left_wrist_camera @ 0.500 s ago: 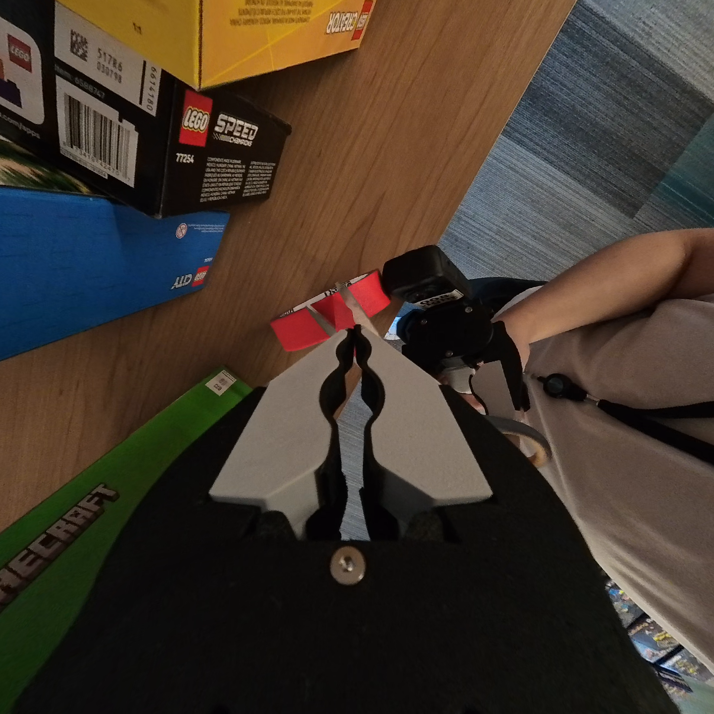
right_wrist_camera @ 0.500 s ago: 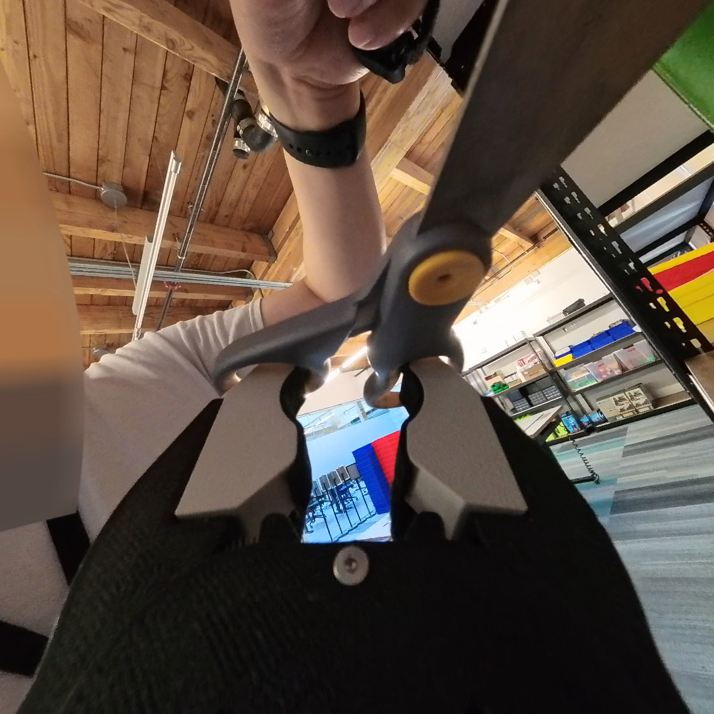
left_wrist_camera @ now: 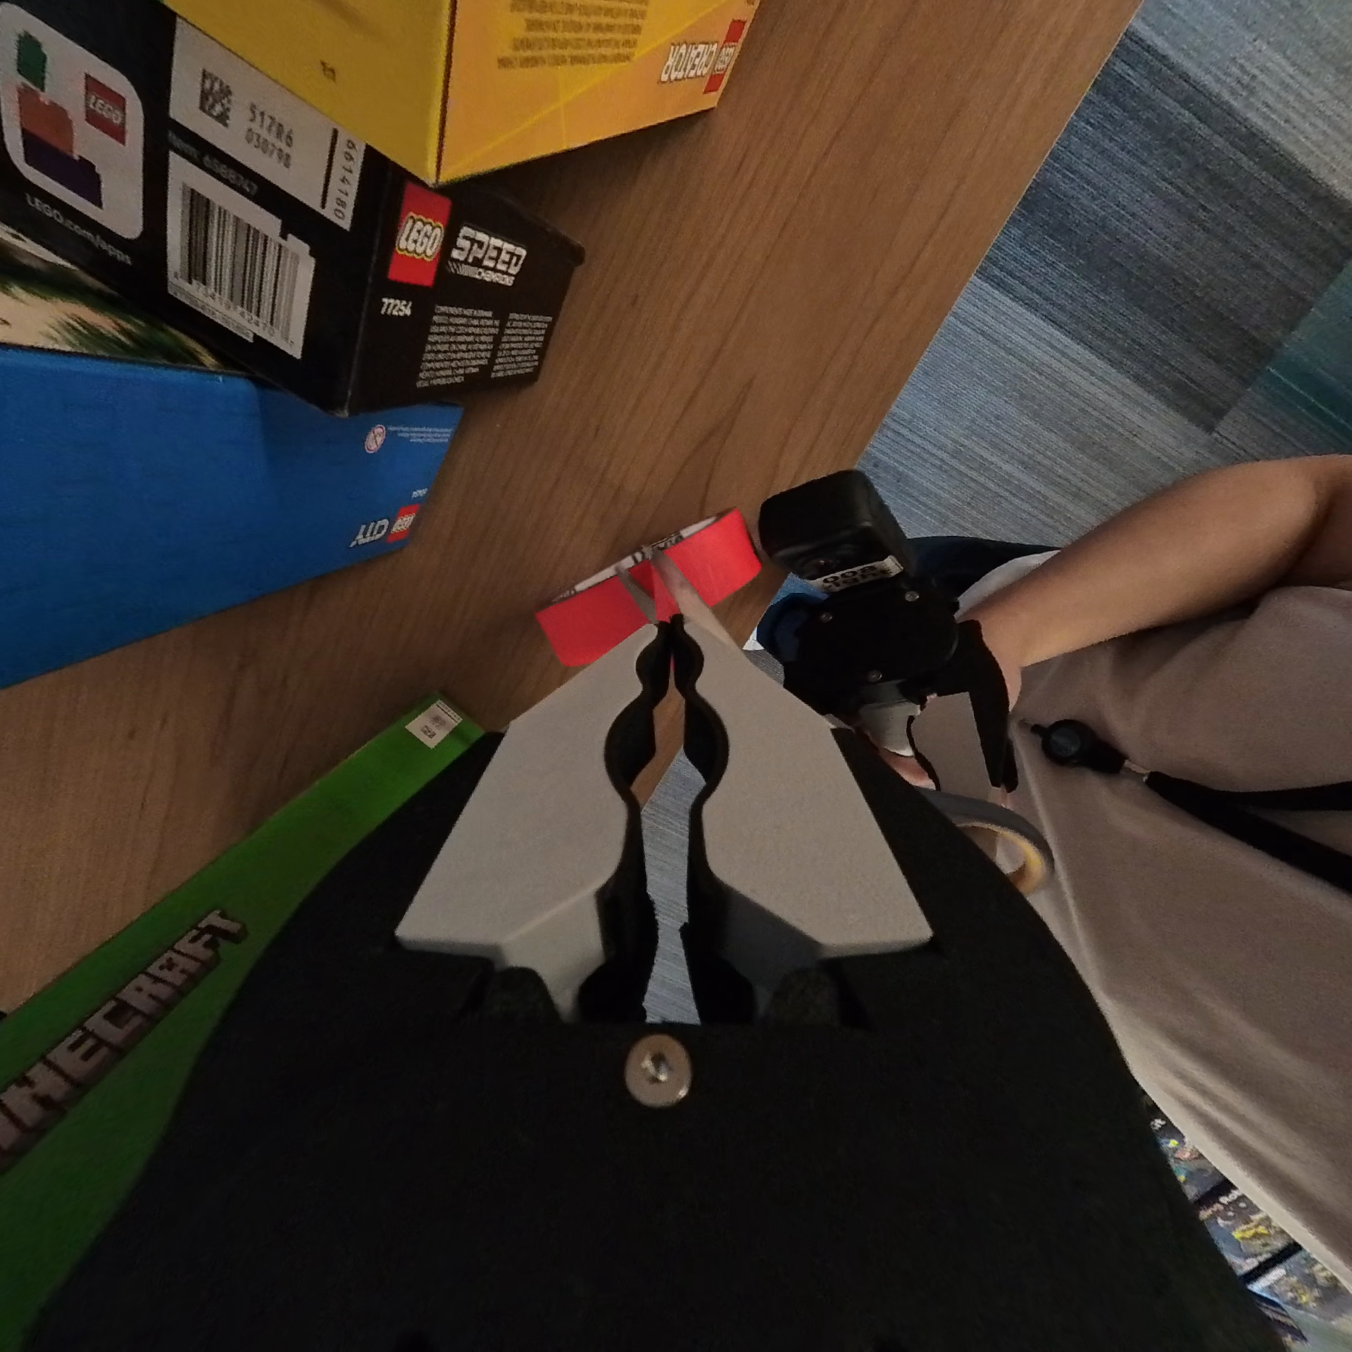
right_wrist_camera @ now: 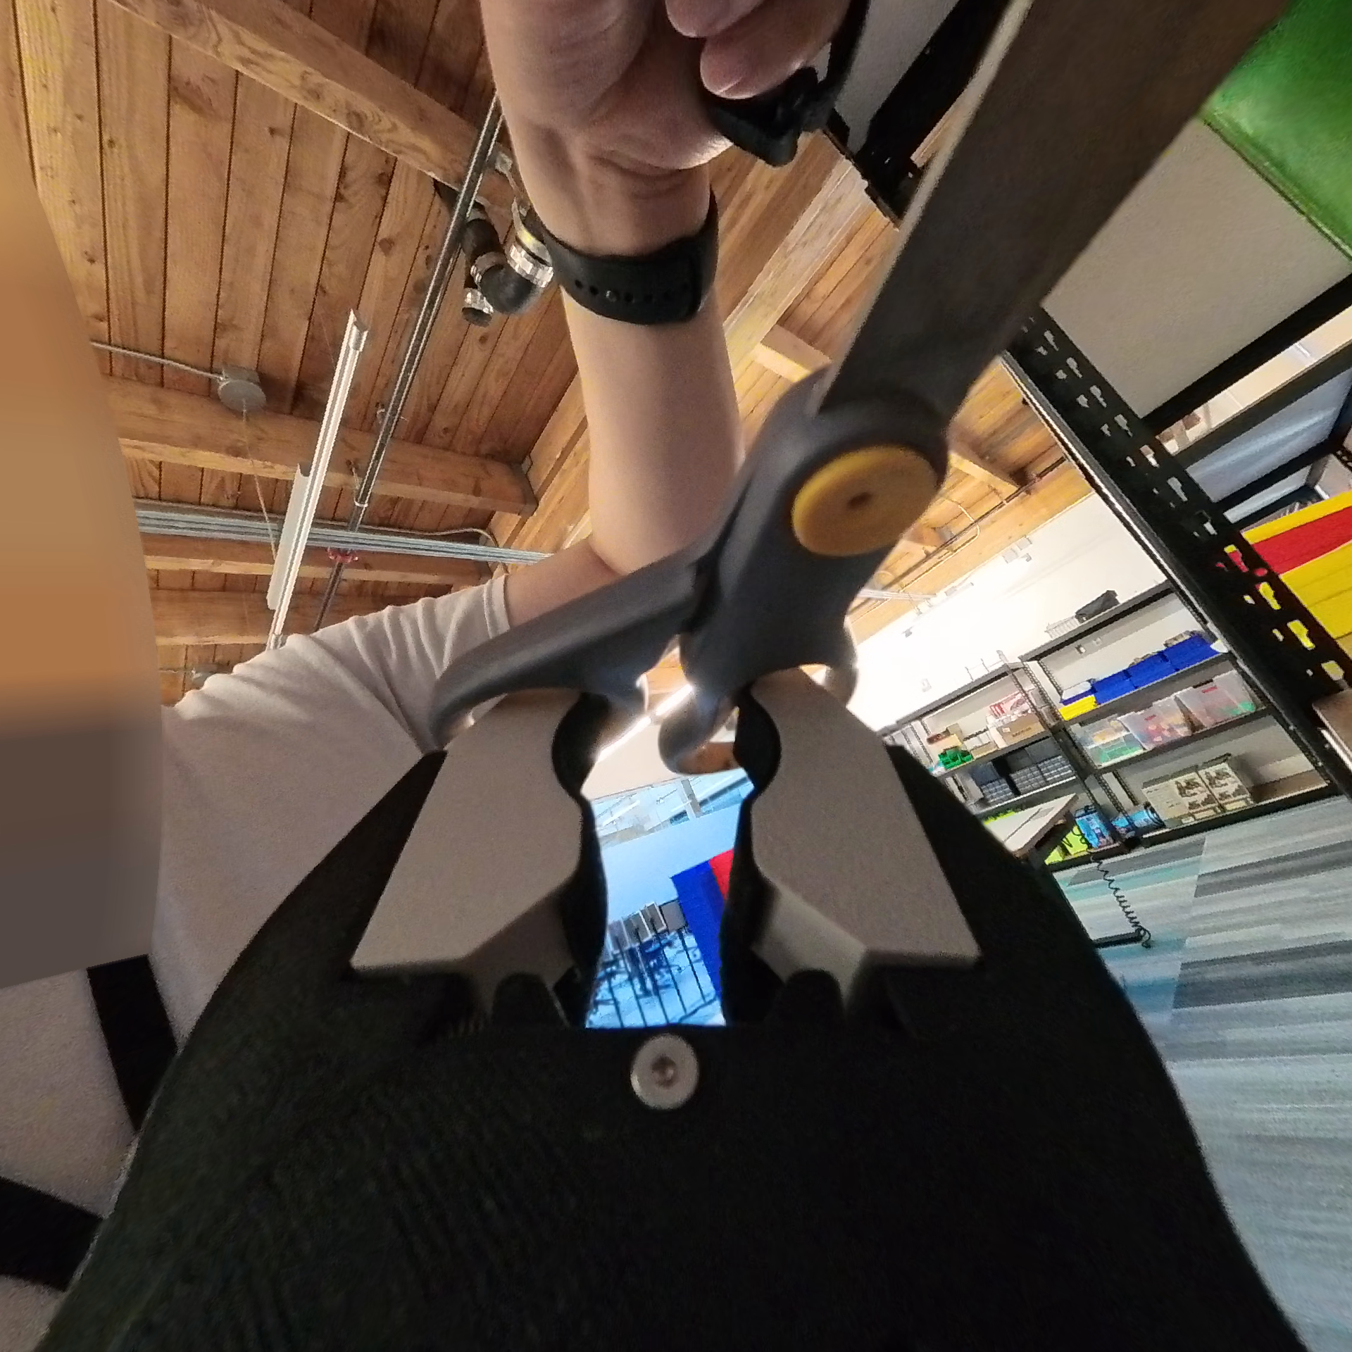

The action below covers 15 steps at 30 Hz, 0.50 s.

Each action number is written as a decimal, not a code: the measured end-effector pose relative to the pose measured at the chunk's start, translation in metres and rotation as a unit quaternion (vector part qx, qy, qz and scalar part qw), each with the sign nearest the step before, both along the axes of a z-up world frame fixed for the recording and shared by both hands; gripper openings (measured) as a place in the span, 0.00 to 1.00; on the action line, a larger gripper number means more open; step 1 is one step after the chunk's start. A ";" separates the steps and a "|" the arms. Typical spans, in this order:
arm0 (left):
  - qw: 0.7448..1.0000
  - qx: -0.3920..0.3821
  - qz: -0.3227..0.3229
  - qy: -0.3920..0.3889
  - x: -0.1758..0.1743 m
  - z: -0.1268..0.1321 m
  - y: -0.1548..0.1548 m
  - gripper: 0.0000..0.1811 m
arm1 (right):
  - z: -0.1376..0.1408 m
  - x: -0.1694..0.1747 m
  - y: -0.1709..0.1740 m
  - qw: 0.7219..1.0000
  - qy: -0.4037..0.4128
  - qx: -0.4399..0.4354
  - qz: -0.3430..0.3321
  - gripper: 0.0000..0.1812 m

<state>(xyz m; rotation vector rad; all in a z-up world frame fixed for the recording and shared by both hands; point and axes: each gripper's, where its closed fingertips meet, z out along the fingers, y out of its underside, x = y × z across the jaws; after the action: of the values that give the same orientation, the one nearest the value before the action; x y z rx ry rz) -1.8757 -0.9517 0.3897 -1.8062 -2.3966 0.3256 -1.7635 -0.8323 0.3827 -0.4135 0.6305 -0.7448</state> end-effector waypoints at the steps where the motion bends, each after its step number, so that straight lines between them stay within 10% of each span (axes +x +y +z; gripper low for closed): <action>1: 1.000 -0.001 0.000 -0.001 0.000 0.000 0.000 0.00 | 0.000 -0.001 0.000 1.000 -0.001 0.001 -0.002 0.16; 15: 1.000 -0.006 0.005 -0.001 0.000 0.000 -0.005 0.00 | -0.002 -0.002 0.001 1.000 0.004 0.006 -0.002 0.13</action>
<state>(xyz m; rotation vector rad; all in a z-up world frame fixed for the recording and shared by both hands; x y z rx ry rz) -1.8755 -0.9563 0.3895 -1.8019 -2.4107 0.3383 -1.7655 -0.8315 0.3803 -0.4051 0.6430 -0.7433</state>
